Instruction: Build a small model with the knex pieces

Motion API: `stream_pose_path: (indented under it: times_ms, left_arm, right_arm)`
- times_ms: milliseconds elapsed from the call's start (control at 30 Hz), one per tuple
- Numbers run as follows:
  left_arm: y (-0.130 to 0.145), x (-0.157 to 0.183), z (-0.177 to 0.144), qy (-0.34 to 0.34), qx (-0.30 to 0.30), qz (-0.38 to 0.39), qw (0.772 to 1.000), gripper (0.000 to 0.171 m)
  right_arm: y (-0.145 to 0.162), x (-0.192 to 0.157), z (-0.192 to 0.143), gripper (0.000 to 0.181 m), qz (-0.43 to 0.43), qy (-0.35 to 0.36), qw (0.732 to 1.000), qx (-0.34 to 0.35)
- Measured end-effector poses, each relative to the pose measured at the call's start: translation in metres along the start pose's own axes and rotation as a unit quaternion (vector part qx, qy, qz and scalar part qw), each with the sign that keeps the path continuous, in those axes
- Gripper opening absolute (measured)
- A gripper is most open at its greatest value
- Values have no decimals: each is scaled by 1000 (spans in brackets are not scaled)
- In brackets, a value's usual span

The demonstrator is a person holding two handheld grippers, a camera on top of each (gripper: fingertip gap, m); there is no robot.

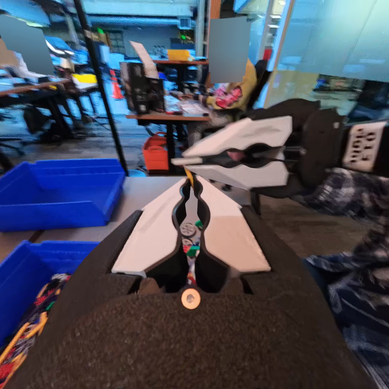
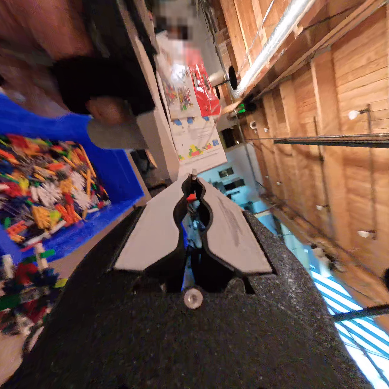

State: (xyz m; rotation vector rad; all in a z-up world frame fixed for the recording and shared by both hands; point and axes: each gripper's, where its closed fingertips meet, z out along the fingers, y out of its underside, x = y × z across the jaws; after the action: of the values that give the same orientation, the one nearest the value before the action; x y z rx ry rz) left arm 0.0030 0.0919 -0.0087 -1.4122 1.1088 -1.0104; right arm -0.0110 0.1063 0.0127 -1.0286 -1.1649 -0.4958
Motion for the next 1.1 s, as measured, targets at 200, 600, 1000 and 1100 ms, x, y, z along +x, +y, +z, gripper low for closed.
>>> stream_pose_path:
  times_ms: [200, 600, 1000, 1100]
  left_arm:
    - [15, -6, 6, 35, -11, -45, 998, 0]
    - [74, -86, -15, -160, -168, 31, 972, 22]
    - [27, -54, -15, -156, -98, 224, 957, 51]
    - [9, -19, -9, -129, -60, 319, 937, 40]
  right_arm:
    - [9, -9, 8, 2, 28, -63, 998, 8]
    - [2, -9, 4, 2, 435, -216, 869, 98]
    - [-4, -18, 1, 2, 582, -323, 737, 114]
    - [-8, -21, -2, 2, 595, -350, 714, 114]
